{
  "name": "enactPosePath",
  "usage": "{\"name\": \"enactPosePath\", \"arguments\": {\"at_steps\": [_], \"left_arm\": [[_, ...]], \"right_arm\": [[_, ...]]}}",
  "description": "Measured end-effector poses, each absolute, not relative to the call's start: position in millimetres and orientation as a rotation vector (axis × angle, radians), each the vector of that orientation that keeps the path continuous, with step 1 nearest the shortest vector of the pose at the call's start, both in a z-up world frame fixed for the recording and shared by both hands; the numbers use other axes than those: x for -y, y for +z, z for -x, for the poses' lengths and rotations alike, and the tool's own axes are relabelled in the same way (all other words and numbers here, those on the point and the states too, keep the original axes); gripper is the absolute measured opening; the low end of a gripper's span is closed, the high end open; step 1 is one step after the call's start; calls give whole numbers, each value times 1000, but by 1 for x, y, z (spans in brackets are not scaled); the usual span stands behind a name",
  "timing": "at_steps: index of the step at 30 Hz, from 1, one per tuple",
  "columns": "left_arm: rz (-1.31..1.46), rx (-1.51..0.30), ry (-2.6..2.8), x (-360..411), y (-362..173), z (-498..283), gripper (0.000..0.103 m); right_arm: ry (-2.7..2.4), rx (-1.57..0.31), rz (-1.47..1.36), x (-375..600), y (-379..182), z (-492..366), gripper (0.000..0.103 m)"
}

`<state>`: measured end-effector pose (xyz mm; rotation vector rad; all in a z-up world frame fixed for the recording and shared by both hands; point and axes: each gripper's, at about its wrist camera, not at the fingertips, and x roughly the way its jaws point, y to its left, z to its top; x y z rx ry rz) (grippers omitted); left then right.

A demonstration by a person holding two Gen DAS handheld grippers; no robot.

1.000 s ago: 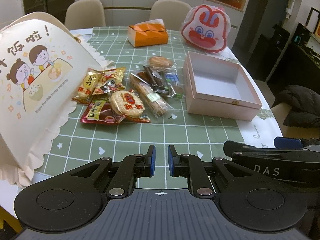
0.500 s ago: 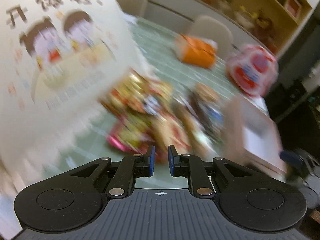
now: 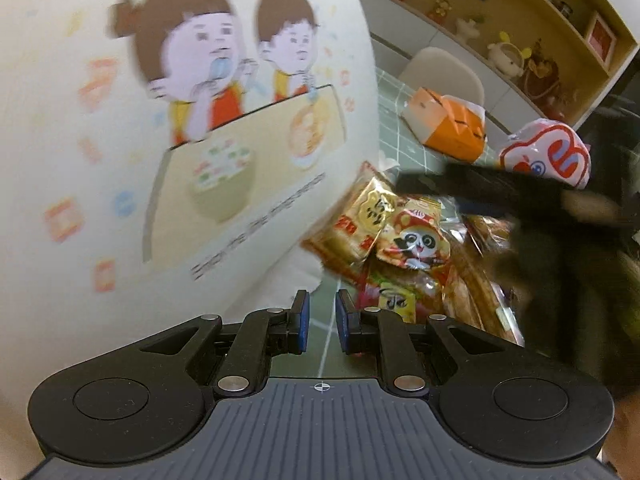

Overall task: Organize snacks
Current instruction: 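Grasp the clear-wrapped stick snack with left tool while right tool reaches toward snacks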

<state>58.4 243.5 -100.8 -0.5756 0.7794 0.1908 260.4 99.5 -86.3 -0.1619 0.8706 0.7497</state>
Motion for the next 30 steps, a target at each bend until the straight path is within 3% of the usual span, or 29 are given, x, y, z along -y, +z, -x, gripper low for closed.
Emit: {"name": "enactPosePath", "arguments": {"at_steps": [4,12,30], "left_arm": [[605,-763,195,-251,-99,-38,17],[637,-749,206,-254,-101,-23,17],[601,-953,117,-158,-99,-22,17]], "right_arm": [[754,-905,181,-130,-108,-289,102],[944,-1002,235,-121,-113,-266,88],[916,-1056,280,28,-101,-147,93]]}}
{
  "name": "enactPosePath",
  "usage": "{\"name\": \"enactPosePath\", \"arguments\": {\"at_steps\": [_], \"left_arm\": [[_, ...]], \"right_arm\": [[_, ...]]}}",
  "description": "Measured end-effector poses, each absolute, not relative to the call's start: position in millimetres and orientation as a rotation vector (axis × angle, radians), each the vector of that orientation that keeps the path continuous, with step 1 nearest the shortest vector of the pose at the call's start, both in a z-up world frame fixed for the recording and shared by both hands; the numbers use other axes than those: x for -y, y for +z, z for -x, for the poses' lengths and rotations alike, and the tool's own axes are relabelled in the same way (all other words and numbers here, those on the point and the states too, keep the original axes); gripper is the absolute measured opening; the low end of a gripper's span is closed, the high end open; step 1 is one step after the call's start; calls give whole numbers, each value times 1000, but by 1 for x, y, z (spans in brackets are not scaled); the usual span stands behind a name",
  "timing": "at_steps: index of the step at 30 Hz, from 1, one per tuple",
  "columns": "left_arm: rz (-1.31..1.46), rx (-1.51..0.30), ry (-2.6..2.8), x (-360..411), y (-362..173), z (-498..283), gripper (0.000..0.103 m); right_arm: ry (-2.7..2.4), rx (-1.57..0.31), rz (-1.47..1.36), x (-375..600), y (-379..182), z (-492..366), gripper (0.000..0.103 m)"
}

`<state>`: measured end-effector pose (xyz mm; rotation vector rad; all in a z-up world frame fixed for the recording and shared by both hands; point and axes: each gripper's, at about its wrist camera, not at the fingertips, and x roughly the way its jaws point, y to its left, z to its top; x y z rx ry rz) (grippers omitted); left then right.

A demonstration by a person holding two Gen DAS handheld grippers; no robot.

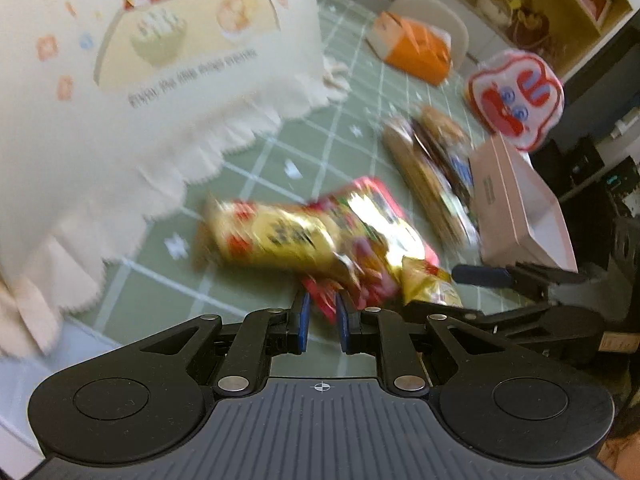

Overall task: Organize snacks
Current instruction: 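Grasp the clear-wrapped stick snack with left tool while right tool reaches toward snacks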

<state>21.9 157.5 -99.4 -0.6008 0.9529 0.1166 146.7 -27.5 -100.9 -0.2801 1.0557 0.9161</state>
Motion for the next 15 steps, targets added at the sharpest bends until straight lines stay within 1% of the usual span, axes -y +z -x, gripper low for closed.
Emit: {"name": "enactPosePath", "arguments": {"at_steps": [4,6,7,10,12,15], "left_arm": [[567,-975,60,-127,-94,-24,17],[558,-977,28,-113,-91,-29,17],[550,-976,15,-107,-89,-31,17],[520,-982,-18,-90,-85,-36,17],[526,-994,-39,-80,-85,-40,17],[575,-1005,-35,-70,-88,-47,17]], "right_arm": [[847,-1065,238,62,-108,-138,91],[826,-1064,207,76,-108,-133,82],[824,-1066,184,82,-107,-132,81],[790,-1034,157,98,-100,-129,82],[730,-1002,139,111,-94,-131,86],[623,-956,139,132,-86,-132,87]]}}
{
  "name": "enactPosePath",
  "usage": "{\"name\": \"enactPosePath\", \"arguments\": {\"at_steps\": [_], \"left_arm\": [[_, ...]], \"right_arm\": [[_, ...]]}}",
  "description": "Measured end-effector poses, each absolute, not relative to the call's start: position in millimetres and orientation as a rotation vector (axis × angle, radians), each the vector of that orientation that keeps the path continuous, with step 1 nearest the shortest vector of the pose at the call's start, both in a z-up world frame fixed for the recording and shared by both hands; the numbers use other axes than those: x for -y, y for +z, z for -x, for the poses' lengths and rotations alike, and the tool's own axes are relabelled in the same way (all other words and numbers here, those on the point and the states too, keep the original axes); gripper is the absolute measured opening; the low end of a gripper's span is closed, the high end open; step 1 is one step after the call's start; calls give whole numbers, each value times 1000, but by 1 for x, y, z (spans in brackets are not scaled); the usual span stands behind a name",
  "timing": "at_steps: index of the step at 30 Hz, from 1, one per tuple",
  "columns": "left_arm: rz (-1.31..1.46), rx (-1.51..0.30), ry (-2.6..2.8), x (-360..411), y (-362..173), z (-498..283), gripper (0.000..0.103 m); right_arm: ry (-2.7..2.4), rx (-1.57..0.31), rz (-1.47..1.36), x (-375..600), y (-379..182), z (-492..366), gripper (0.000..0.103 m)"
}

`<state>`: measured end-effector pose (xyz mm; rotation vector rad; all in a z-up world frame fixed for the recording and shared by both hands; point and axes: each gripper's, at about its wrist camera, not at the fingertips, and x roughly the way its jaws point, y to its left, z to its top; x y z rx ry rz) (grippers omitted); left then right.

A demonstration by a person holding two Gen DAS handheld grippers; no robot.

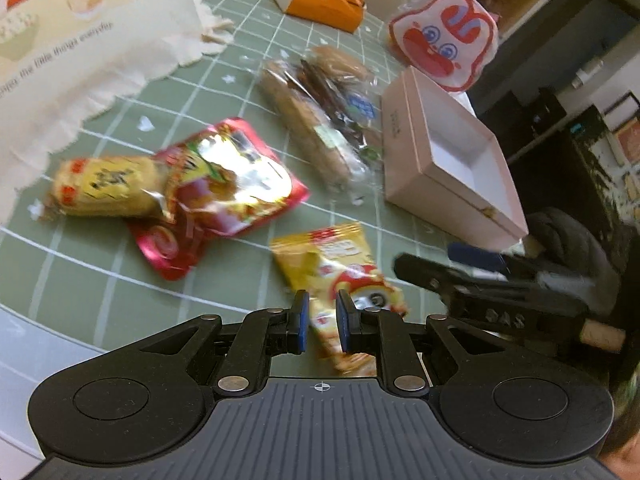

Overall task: Organize snacks
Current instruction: 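Grasp the clear-wrapped stick snack with left tool while right tool reaches toward snacks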

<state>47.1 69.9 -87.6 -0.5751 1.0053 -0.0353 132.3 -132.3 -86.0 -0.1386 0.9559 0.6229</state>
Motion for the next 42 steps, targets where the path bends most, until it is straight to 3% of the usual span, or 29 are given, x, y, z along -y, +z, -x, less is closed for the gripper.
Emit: {"name": "enactPosePath", "arguments": {"at_steps": [9,18,20,23,33,42], "left_arm": [[482,-1158,-99,-29,-97,-16,18],[677,-1072,-45,-38,-116,7,23],[709,-1039,-54,-33,-119,6,42],[704,-1003,-64,-25,-122,2,48],[642,-1020,-151,-4,-84,-9,46],[382,-1097,-224,55,-77,-48,32]], "right_arm": [[697,-1041,57,194,-87,-96,89],[643,-1006,168,191,-111,-65,91],[641,-1006,160,193,-113,-65,93],[652,-992,159,196,-113,-65,94],[620,-964,101,215,-115,-64,95],[552,-947,86,240,-118,-55,95]]}}
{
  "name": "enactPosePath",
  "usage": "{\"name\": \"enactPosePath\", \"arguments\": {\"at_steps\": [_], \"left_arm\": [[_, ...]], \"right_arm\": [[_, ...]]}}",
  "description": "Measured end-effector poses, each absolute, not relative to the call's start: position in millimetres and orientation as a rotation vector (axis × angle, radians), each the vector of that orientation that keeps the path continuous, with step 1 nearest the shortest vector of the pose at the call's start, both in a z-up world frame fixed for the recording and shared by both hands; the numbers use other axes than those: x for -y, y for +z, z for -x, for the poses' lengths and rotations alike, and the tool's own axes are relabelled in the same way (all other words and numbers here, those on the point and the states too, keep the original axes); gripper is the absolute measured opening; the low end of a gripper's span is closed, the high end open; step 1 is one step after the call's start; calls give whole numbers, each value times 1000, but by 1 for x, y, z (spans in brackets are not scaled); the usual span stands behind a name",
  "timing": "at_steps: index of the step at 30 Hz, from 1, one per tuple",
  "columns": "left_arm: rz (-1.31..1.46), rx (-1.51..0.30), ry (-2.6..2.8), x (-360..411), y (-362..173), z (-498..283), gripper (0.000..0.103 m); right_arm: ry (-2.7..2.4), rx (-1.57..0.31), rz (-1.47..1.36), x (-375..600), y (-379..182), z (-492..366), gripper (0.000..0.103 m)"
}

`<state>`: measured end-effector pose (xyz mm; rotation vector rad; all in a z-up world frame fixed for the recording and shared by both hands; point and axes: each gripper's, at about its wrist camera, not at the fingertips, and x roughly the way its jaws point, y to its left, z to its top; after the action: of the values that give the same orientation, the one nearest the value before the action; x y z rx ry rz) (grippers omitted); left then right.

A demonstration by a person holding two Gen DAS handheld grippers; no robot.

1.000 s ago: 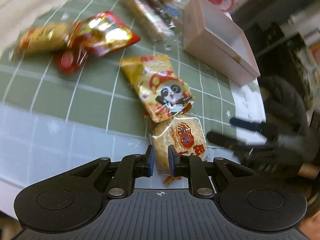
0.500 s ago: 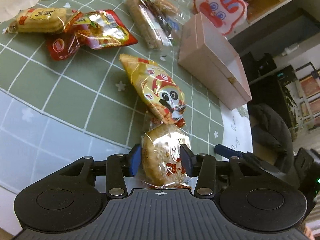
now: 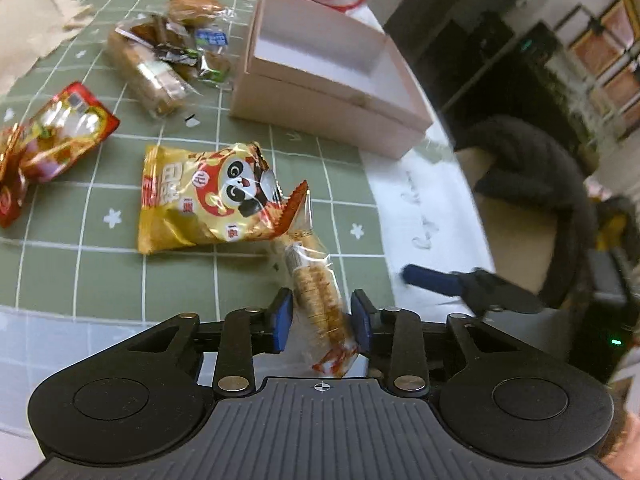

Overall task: Organize snacks
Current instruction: 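Grasp the clear-wrapped stick snack with left tool while right tool reaches toward snacks, then grasp the yellow panda chip bag with right tool while left tool holds stick snack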

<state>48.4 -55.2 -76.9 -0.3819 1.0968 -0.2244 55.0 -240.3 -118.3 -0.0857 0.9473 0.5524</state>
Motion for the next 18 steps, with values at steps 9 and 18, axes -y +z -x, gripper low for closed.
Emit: {"name": "enactPosePath", "arguments": {"at_steps": [9,18], "left_arm": [[342,-1119,-185,50,-83,-59,26],[348,-1098,-163,41,-81,-58,23]], "right_arm": [[499,-908,59,257,-122,-51,97],[489,-882,218,238,-130,-40,103]]}}
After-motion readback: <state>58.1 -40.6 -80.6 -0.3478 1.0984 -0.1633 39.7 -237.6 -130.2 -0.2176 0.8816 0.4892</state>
